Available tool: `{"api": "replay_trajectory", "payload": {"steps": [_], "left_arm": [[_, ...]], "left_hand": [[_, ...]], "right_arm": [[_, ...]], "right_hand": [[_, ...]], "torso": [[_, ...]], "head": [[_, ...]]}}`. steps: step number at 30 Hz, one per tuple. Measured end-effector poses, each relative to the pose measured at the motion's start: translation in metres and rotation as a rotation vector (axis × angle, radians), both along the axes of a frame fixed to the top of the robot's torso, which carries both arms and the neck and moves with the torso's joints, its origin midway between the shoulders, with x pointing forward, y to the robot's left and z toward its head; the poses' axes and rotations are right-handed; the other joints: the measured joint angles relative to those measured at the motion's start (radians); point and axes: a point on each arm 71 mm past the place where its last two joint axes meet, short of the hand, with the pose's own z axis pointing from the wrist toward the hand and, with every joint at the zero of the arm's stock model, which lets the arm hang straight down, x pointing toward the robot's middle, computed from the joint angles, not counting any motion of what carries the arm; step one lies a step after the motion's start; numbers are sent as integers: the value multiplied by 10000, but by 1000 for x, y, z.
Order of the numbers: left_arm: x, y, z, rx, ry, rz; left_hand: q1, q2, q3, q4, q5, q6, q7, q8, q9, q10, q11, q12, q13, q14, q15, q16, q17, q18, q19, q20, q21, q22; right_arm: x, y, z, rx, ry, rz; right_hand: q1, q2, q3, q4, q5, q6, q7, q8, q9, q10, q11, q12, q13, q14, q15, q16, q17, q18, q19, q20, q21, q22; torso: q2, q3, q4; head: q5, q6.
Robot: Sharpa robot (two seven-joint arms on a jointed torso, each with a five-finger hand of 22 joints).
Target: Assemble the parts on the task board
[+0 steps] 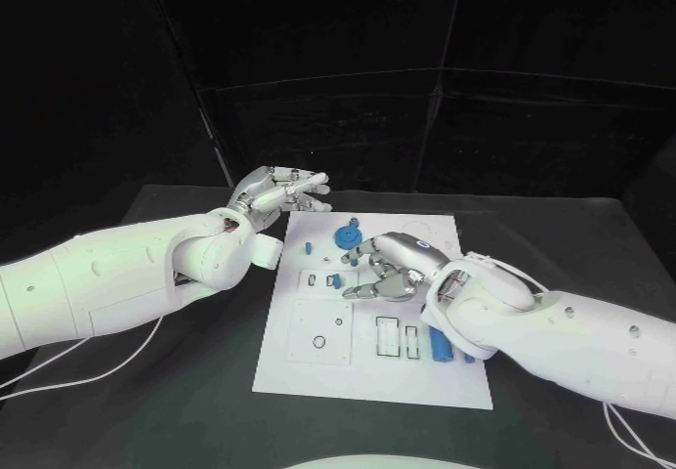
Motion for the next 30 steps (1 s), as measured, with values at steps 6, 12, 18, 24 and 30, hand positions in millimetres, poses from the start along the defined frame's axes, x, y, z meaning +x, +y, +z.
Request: {"api": "replay_trajectory", "payload": {"steps": [6,12,18,24,30], "left_arm": [[1,6,0,885,-142,-262],[1,10,-1,2801,375,-934],[-4,5,-10,5714,1619,-2073],[-8,-5,-20,8218,2618,-2850],[-8,-18,-24,10223,2935,-3493]], "left_hand": [[-448,-201,-224,232,198,747,-680,121,139,1964,-822,831,696,1567,-903,7515,7227,-2,2587,-1032,2265,1197],[-939,-213,-600,599,115,1041,-870,388,509,2580,-1131,2751,2434,1577,-1143,11798,10705,-416,3477,-1372,6343,5435],[-1662,198,-1369,1337,64,508,-859,1017,1090,1723,-1155,6515,6131,1577,-1143,12068,10750,-619,3735,-1400,8680,8126],[-1877,413,-2082,1993,64,12,-962,1908,1758,1115,-1162,8142,7643,1587,-1201,12072,10749,-618,3746,-1410,8836,8270],[-1856,443,-2728,2314,65,-111,-1129,2966,2565,1044,-1233,8877,8346,1591,-1303,12292,10748,-711,3810,-1475,9299,8920]], "right_arm": [[11,-36,40,1490,-198,-75],[30,-71,68,2376,-155,-782],[44,-102,78,2761,-71,-1595],[51,-112,79,3014,163,-2023],[56,-116,78,3109,425,-2357]], "right_hand": [[147,147,-41,-41,85,277,31,86,15,0,0,7,0,0,0,0,0,0,-36,-35,-41,-156],[263,264,-109,-110,237,603,33,259,30,0,0,7,0,0,0,0,0,-1,-36,-35,-42,-128],[263,264,-109,-110,315,637,-1,259,29,0,1,7,0,0,0,0,0,-1,-36,-34,-42,-108],[301,303,-109,-110,354,671,32,259,28,0,1,7,0,0,0,0,-1,-1,-36,-34,-42,-108],[229,374,-191,-84,420,671,32,259,-9,0,1,-85,0,0,-1,-87,0,-1,-107,-28,-161,-379]], "torso": [[-87,-12,-62],[-206,5,-67],[-331,25,-56],[-393,44,-43],[-420,51,-43]], "head": [[27,-8],[63,-46],[68,-103],[73,-160],[91,-172]]}}
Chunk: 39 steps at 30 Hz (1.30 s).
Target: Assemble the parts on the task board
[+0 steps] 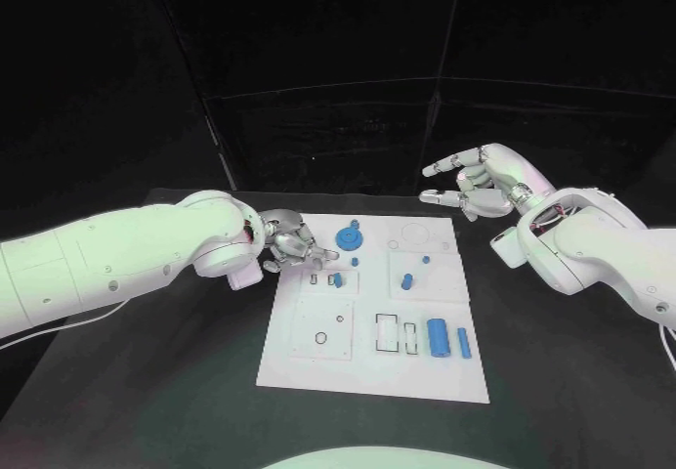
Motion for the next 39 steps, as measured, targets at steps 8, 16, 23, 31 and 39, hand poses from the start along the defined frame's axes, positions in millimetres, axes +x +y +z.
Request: {"api": "replay_trajectory", "payload": {"steps": [8,16,23,31,39], "left_arm": [[7,-12,1,1347,-189,-474],[13,-28,1,2124,-534,-830],[16,-38,0,2452,-634,-1017],[17,-45,-7,2799,-451,-1283],[19,-49,-10,3000,-292,-1467]], "left_hand": [[-4,121,-637,211,0,-486,-117,1073,1023,170,-171,618,557,3,-72,156,-1,-61,72,-71,668,937],[-24,141,-900,237,1,-658,-156,1445,1445,258,-147,806,765,3,-72,156,-1,-222,84,-83,873,1280],[-21,234,-1011,211,1,-802,-153,1600,1673,292,-181,883,817,3,-72,156,-2,-221,83,-83,924,1344],[-65,278,-1140,256,1,-964,-140,1600,1766,292,-180,920,854,3,-71,156,-2,-221,82,-82,976,1411],[-71,285,-1176,238,1,-1015,-120,1637,1796,291,-180,920,864,3,-71,155,-3,-221,82,-82,976,1411]], "right_arm": [[4,-2,-3,-13,377,-323],[8,-1,-6,-142,699,-530],[9,1,-8,-246,894,-590],[10,3,-10,-340,1013,-586],[11,5,-10,-379,1073,-554]], "right_hand": [[-50,50,-31,31,0,-1,0,0,-10,-75,1,-43,0,0,0,-47,0,0,-19,14,-78,-149],[-50,49,-59,60,49,0,0,0,-20,-75,2,-84,0,0,0,-84,0,1,-91,12,-113,-279],[-50,49,-59,60,49,-1,0,-35,-19,-74,2,-84,0,0,0,-84,0,0,-91,12,-154,-295],[-50,49,-57,58,49,-1,1,-33,-19,-74,2,-83,0,0,-1,-83,0,1,-91,12,-154,-294],[-49,49,-77,39,49,-37,37,-32,-29,-74,2,-82,0,0,0,-83,0,0,-91,12,-154,-326]], "torso": [[4,-5,0],[15,-6,2],[16,-1,2],[16,0,12],[16,0,12]], "head": [[11,-14],[-2,-83],[0,-130],[7,-168],[30,-194]]}}
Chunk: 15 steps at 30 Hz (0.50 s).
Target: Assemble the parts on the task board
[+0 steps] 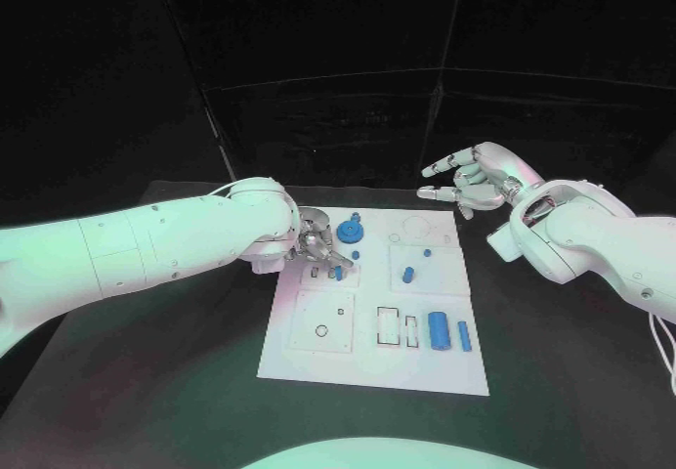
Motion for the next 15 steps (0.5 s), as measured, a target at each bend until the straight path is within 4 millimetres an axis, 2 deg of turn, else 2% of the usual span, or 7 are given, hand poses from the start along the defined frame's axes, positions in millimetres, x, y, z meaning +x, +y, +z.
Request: {"api": "replay_trajectory", "payload": {"steps": [8,14,15], "left_arm": [[-1,-7,-1,28,83,-177],[-1,-10,-1,12,122,-241],[-1,-10,-1,13,127,-245]], "left_hand": [[0,0,-27,-27,0,0,0,0,38,0,0,0,-1,0,0,0,-1,0,0,0,0,-1],[162,157,-91,-108,1,-71,1,77,128,-1,0,0,-2,0,1,0,-1,0,-1,0,0,-1],[236,120,-79,-170,1,-71,1,98,160,-1,0,0,-2,0,1,0,-1,0,-1,1,0,-1]], "right_arm": [[1,1,-1,-17,22,10],[2,3,-1,-25,40,39],[2,3,-1,-28,42,37]], "right_hand": [[0,0,-8,-9,0,0,0,0,0,0,0,0,0,0,0,1,8,1,0,0,0,0],[0,0,-8,-9,0,0,0,1,1,0,0,1,0,0,0,1,7,0,0,0,0,1],[0,0,-8,-9,0,0,0,1,1,1,0,1,0,0,0,1,7,1,0,0,0,-3]], "torso": [[0,0,-1],[0,-1,0],[0,-1,0]], "head": [[-33,-15],[-27,-31],[-42,-35]]}}
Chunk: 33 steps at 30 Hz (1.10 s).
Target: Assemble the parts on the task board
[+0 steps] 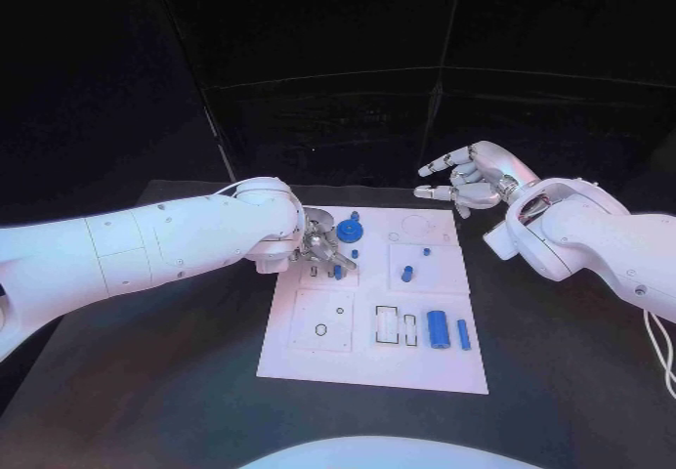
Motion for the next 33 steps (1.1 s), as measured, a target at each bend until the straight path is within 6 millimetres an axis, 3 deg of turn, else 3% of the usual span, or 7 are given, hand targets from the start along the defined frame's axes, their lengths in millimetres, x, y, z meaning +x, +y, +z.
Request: {"api": "replay_trajectory", "payload": {"steps": [9,19,30,33], "left_arm": [[-1,-2,0,10,58,-82],[-1,-4,-1,44,136,-161],[-1,-6,1,13,159,-215],[-1,-6,1,-58,217,-180]], "left_hand": [[299,94,67,-233,1,-69,-3,59,142,0,0,0,-1,0,0,0,-1,0,-1,0,0,-1],[935,426,399,-739,5,-95,-17,136,314,0,0,41,-2,0,1,0,-1,0,-1,0,0,-1],[2120,885,1605,-1837,-35,-328,-105,54,369,-94,-51,18,-81,1,-73,0,-1,0,31,-31,-1,-17],[2346,907,1852,-1731,-63,-431,-71,-34,363,-148,-67,-76,-139,1,-73,0,-1,0,-2,-71,-1,-38]], "right_arm": [[1,1,-1,-19,26,5],[1,0,-1,-35,46,4],[2,1,-1,-44,62,18],[2,1,-1,-49,68,18]], "right_hand": [[35,34,0,0,0,0,0,0,0,0,0,0,0,0,0,0,-1,-1,0,0,-40,-40],[41,40,0,0,0,0,0,0,1,0,0,1,0,0,0,0,-2,-1,0,0,-40,-39],[40,40,1,0,0,0,0,0,1,0,0,1,0,0,0,1,-3,-1,0,0,-40,-39],[40,40,1,0,0,0,0,1,1,1,0,1,0,0,0,1,-3,-1,0,0,-39,-39]], "torso": [[2,0,7],[2,1,6],[2,3,1],[2,3,1]], "head": [[-26,-11],[-19,-37],[-32,-67],[-38,-75]]}}
